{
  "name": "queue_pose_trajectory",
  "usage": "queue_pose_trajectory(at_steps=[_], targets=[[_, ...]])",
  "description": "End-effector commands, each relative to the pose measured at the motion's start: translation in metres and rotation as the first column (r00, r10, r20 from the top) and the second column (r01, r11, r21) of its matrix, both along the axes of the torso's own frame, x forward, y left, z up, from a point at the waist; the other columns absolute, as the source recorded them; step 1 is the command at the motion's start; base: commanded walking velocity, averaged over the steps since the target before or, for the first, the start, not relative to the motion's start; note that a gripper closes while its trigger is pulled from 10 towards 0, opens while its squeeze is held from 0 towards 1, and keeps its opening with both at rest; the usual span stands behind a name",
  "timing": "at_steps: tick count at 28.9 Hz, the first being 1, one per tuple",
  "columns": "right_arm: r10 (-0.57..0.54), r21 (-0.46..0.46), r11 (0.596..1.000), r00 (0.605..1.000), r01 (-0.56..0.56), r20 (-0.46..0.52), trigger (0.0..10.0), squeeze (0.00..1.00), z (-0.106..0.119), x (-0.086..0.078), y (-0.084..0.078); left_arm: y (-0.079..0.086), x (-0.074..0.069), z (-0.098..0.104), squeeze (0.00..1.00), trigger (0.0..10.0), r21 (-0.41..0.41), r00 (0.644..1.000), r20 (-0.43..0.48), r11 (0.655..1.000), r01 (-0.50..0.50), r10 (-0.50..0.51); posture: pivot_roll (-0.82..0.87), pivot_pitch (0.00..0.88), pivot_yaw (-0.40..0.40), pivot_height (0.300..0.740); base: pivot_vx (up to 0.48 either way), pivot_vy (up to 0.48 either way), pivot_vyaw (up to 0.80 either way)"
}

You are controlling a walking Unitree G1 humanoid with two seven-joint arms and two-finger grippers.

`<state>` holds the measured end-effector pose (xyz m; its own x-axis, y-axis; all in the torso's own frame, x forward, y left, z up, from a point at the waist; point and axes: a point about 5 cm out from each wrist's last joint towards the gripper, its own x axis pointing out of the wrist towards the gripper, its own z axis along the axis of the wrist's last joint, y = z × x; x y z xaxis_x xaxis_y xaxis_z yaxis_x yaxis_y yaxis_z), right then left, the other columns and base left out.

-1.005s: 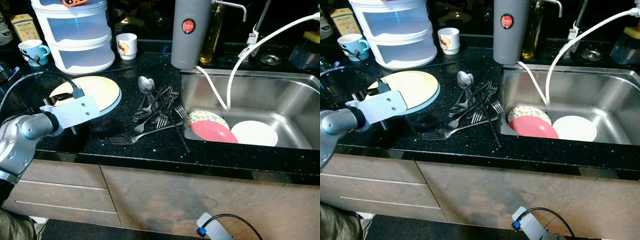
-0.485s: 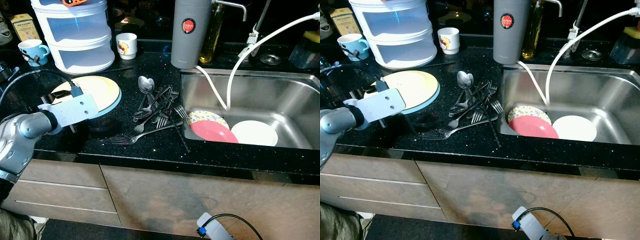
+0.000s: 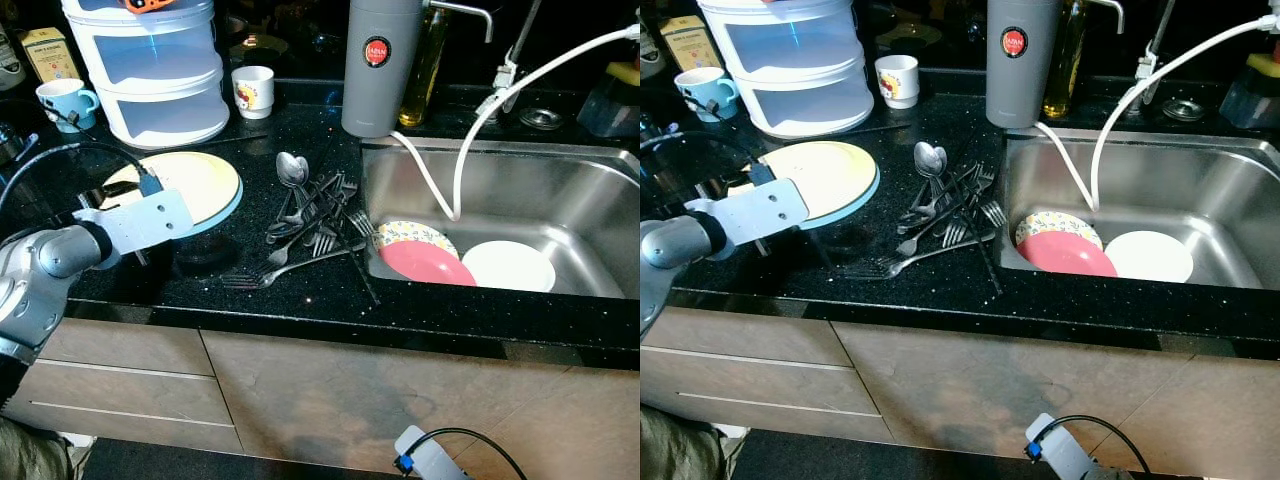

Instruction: Kitchen organization

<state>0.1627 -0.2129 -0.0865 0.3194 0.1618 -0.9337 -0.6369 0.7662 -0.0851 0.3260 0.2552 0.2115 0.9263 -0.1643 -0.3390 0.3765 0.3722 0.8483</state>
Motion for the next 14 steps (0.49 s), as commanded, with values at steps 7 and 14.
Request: queue_pose_trajectory(at_steps=[7,14], targets=[[0.009,-0.007,1.0,1.0,-0.009,-0.003,10.0,0.0,-0.001,-0.003,-0.001,0.007,0.006,-0.008,0.0,10.0,0.021,0.999,0.016,0.999,-0.037,0.037,0.02,0.009,-0.017,0.74,0.0,0.0,0.0],[0.009,-0.006,1.0,1.0,-0.009,-0.002,10.0,0.0,-0.001,-0.003,-0.001,0.013,0.012,-0.004,0.0,10.0,0.039,0.996,0.063,0.997,-0.059,0.057,0.02,0.007,-0.014,0.74,0.0,0.0,0.0]])
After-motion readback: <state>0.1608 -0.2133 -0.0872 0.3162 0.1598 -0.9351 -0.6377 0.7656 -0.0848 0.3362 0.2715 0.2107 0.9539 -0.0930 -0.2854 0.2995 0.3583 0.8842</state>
